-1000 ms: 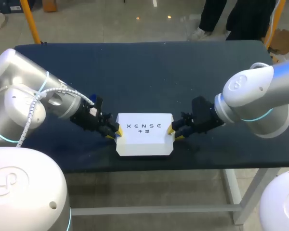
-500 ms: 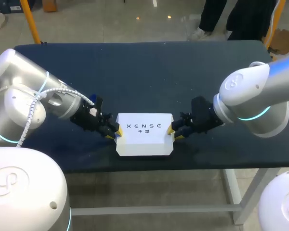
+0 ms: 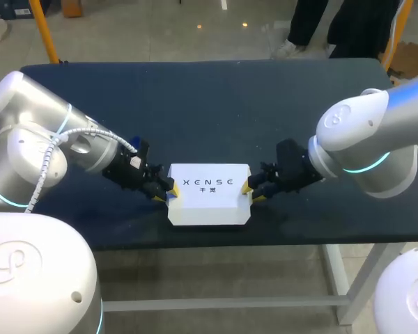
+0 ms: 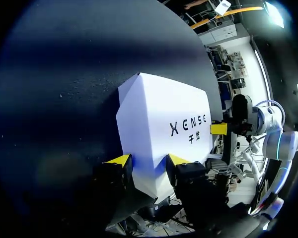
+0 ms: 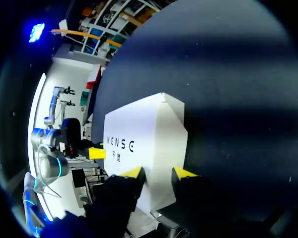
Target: Assemble the packaging by folding the flat box into shape, placing the metal phone stand inside, and closing the box properly
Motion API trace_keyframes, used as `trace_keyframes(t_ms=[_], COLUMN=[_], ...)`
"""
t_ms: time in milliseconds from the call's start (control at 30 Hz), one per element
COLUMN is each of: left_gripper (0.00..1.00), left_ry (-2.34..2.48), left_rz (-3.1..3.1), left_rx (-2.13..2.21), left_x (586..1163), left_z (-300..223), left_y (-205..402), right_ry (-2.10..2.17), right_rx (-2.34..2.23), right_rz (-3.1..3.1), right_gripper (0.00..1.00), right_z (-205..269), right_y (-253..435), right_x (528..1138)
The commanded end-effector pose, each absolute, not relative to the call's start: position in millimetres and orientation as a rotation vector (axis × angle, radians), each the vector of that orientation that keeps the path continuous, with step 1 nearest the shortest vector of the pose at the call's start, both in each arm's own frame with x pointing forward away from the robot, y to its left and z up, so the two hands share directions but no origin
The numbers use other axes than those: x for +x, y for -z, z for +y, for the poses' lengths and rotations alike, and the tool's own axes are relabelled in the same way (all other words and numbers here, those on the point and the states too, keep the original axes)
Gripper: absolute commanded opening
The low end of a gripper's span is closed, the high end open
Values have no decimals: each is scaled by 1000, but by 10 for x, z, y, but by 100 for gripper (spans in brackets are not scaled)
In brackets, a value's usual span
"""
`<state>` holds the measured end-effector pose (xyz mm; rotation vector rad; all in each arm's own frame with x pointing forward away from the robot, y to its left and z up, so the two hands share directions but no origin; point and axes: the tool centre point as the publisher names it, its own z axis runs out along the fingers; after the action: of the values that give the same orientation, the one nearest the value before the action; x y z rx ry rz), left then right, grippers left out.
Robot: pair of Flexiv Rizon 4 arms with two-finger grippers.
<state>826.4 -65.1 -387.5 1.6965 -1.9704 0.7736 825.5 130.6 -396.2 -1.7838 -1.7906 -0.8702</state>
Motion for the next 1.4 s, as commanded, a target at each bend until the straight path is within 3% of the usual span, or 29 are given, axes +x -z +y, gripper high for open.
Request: trace_keyframes(t_ms=[33, 433, 900, 1400], left_gripper=[46, 50, 46, 41], left_ry=[-768, -768, -777, -768], left_rz=[-1972, -1972, -1982, -1985], left_rx=[1699, 1699, 1683, 1656], left_x=[8272, 8272, 8305, 8313], left_z=[-713, -713, -731, -760], left_y=[3944, 3944, 3933, 3924], right_ry=[876, 876, 885, 892], right_rx=[-1777, -1777, -1770, -1725], right_rz=[-1788, -1788, -1782, -1776], right_gripper=[41, 40, 49, 47], right_z=[1329, 1329, 1313, 1338], right_y=[4008, 4008, 4004, 3986], right_x=[8253, 8253, 8268, 8279])
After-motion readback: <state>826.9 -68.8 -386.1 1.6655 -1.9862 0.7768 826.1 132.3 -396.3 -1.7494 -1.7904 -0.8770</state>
